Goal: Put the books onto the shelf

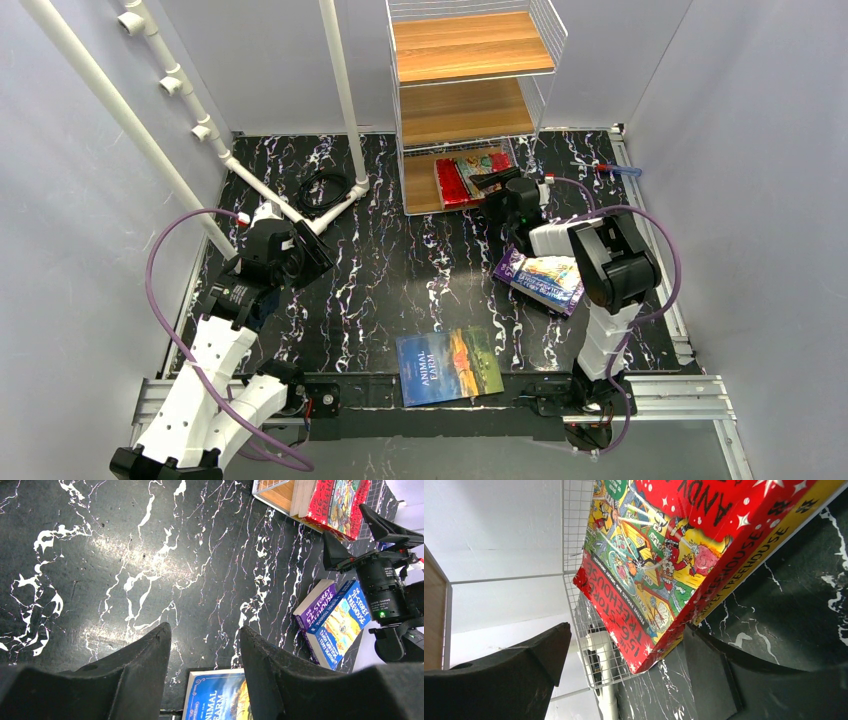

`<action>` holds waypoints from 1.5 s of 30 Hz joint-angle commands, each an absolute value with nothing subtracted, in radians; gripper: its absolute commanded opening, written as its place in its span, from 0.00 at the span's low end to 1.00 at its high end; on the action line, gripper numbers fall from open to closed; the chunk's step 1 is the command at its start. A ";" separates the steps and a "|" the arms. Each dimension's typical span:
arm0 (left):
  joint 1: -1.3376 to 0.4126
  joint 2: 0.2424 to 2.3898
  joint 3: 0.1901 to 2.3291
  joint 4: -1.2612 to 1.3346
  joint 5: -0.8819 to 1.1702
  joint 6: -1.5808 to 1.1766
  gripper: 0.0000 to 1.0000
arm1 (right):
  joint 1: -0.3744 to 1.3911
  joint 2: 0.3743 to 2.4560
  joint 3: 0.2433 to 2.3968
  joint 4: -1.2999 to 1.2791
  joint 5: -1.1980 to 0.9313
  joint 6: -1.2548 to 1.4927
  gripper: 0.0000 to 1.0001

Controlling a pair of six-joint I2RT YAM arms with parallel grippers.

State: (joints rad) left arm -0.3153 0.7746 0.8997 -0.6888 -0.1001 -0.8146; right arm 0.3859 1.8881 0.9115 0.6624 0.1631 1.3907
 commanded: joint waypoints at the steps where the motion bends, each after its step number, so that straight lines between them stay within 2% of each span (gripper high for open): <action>1: -0.310 0.768 0.916 -0.696 -0.107 -0.811 0.51 | 0.380 1.914 0.969 0.735 0.158 1.389 0.90; 21: -0.309 0.768 0.905 -0.691 -0.104 -0.819 0.51 | 0.381 1.889 0.913 0.772 0.099 1.416 0.89; 45: -0.309 0.771 0.913 -0.687 -0.100 -0.821 0.51 | 0.408 1.953 0.987 0.790 0.034 1.427 0.89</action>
State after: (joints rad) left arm -0.3153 0.7746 0.8993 -0.6849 -0.0967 -0.8227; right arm 0.4046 1.9320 0.9413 0.7361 0.0475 1.4189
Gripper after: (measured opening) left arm 0.509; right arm 0.893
